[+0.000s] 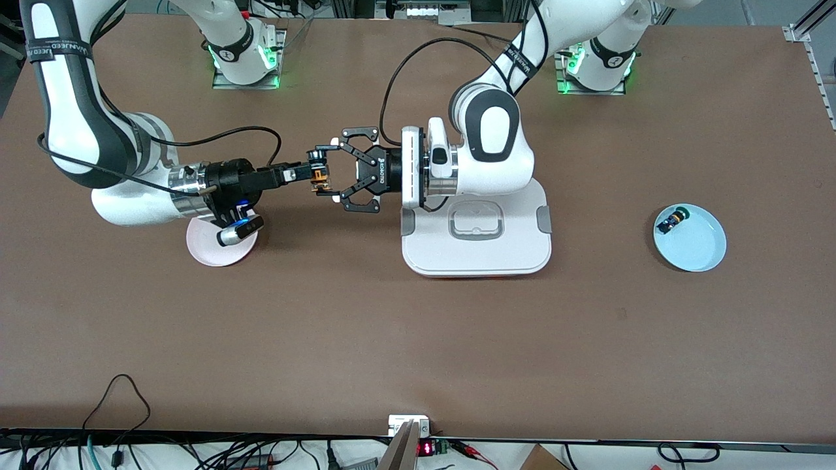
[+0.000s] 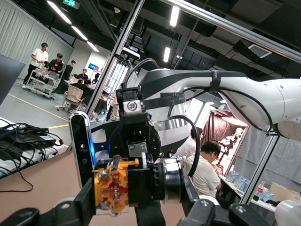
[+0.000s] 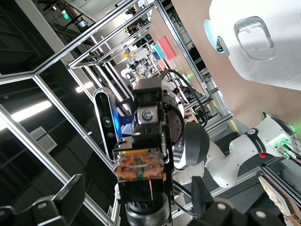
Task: Transfer orange switch to right arm and place
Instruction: 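Raise the switch with the left gripper while the right gripper approaches, then grasp the orange switch with the right gripper, then open the left gripper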
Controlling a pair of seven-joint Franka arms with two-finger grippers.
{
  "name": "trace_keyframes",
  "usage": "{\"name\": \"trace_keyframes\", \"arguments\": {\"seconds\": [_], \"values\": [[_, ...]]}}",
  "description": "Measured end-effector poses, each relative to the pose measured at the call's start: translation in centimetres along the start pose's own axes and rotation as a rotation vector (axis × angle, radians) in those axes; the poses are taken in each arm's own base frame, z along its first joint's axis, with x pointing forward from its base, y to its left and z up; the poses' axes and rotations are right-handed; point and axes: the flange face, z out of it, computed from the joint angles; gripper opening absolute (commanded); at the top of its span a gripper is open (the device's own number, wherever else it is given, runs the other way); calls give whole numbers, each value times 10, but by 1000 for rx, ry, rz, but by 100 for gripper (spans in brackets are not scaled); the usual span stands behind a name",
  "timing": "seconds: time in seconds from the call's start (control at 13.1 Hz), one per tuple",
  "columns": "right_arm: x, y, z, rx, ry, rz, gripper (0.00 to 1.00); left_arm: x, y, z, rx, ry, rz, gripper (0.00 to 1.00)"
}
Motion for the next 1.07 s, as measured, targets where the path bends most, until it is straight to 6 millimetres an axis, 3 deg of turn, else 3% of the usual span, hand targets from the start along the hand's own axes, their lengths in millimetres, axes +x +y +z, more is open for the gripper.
{"name": "trace_keyframes", "arguments": {"seconds": [0.84,1.07], "values": [[11,-1,1,-2,-2,-31,91,-2,-4,-3,7,-3,21,0],[18,3,7,-7,-10,-34,85,-2,-4,-3,7,-2,21,0]]}}
